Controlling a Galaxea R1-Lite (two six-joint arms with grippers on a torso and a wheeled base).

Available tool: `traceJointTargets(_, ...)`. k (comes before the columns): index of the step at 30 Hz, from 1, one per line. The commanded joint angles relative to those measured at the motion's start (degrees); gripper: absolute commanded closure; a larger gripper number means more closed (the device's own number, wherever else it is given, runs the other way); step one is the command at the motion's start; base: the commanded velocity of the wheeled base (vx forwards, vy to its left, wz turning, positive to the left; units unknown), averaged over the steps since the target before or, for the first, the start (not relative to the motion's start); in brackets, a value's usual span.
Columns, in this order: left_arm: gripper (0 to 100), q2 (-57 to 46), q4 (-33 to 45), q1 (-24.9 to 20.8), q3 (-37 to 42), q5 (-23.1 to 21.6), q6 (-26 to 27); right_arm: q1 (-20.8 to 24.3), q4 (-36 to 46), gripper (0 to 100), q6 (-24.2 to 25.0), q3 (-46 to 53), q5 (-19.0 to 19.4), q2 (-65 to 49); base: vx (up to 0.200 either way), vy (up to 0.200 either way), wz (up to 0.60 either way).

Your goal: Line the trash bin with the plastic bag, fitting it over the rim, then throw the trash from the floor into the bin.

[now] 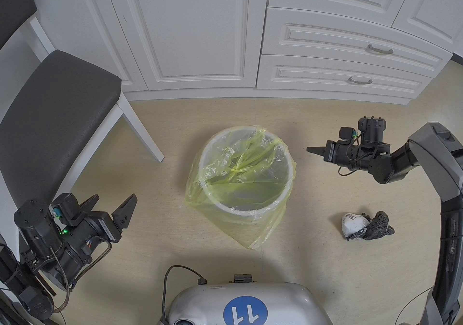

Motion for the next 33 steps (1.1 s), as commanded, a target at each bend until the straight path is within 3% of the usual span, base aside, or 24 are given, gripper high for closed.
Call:
traceJointTargets(1,0,0.7,0.1,-1.3,1.0,0.2,-0.1,-5.8,11.7,0,-12.7,2.1,-0.2,-6.6,0.0,0.0,0.0)
traceJointTargets(6,0,1.4,0.1,-2.6,1.0,1.8,-0.3,-9.6,17.9,0,-22.1,2.8,-3.2,-7.6,0.0,0.0,0.0)
traceJointTargets(9,0,2.9,0.1,-4.4,1.0,4.8,-1.5,-11.1,18.1,0,-25.3,2.7,-9.0,-5.7,0.0,0.0,0.0)
traceJointTargets(12,0,3.5,0.1,-6.0,1.0,6.4,-2.6,-12.7,18.1,0,-28.3,2.6,-11.9,-4.7,0.0,0.0,0.0)
traceJointTargets(13,0,3.7,0.1,-7.0,1.0,7.2,-2.9,-14.6,18.2,0,-31.5,2.7,-14.6,-4.3,0.0,0.0,0.0)
traceJointTargets(15,0,3.7,0.1,-7.5,1.0,7.2,-2.9,-16.0,18.4,0,-33.8,3.6,-18.9,-4.2,0.0,0.0,0.0)
traceJointTargets(16,0,3.6,0.1,-7.5,1.0,7.2,-2.9,-16.1,18.3,0,-34.0,3.8,-19.3,-4.2,0.0,0.0,0.0)
traceJointTargets(17,0,3.6,0.1,-7.7,1.0,7.2,-2.9,-17.1,18.3,0,-35.2,5.3,-23.7,-4.1,0.0,0.0,0.0)
traceJointTargets(18,0,3.6,0.1,-7.7,1.0,7.3,-3.0,-17.6,18.3,0,-35.6,6.3,-25.6,-4.0,0.0,0.0,0.0)
traceJointTargets(20,0,3.9,0.1,-7.8,1.0,7.2,-3.2,-19.1,18.1,0,-36.3,8.5,-27.4,-3.4,0.0,0.0,0.0)
traceJointTargets(24,0,5.9,0.1,-9.3,1.0,7.3,-4.0,-21.2,17.5,0,-36.3,11.3,-27.3,-1.4,0.0,0.0,0.0)
traceJointTargets(33,0,7.1,0.1,-10.4,1.0,8.1,-4.1,-23.9,18.3,0,-37.3,6.2,-26.9,8.1,0.0,0.0,0.0)
